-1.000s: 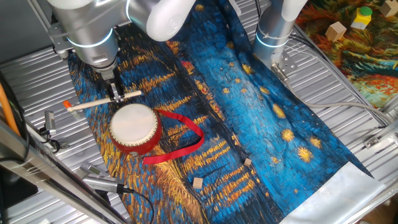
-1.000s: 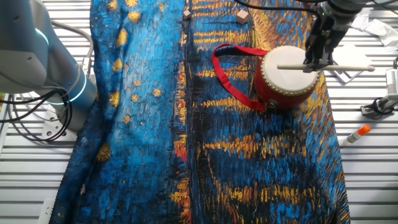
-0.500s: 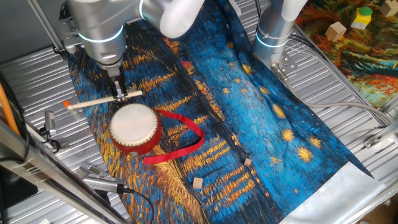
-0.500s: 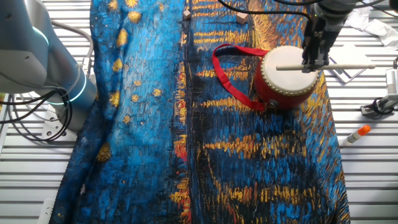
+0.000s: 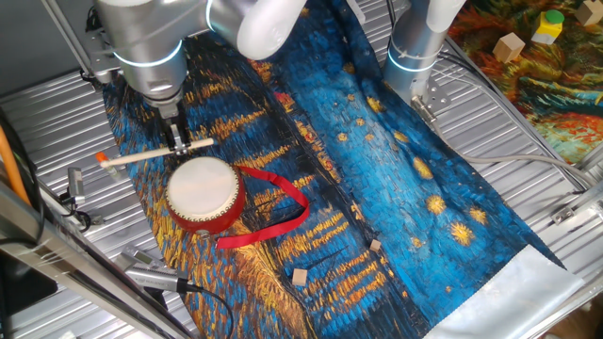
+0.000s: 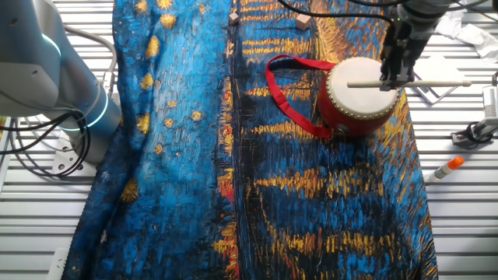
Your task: Play the drum
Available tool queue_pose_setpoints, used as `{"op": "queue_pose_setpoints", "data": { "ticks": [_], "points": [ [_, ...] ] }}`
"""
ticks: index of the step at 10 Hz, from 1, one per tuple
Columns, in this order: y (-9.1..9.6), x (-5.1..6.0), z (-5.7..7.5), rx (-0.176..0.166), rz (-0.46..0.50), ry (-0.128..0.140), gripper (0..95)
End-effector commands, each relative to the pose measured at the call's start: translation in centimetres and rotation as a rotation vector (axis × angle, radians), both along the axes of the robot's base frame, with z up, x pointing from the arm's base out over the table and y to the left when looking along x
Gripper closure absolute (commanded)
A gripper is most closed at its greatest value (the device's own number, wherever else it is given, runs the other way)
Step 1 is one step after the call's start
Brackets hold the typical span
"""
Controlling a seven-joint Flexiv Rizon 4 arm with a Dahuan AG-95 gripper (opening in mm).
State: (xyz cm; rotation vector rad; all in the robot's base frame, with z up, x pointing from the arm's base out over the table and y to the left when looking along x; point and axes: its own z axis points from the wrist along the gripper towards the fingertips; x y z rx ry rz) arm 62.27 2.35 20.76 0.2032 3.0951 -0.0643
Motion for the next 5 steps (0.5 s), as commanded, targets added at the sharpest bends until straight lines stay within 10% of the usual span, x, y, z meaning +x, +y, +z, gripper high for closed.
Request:
{"op": "queue_pose_setpoints", "data": {
  "ticks": [1,5],
  "points": [
    [0.09,0.32,-0.05,0.159,-0.054,0.146,95.0],
    [0.09,0.32,-0.05,0.191,-0.057,0.199,95.0]
  ]
}}
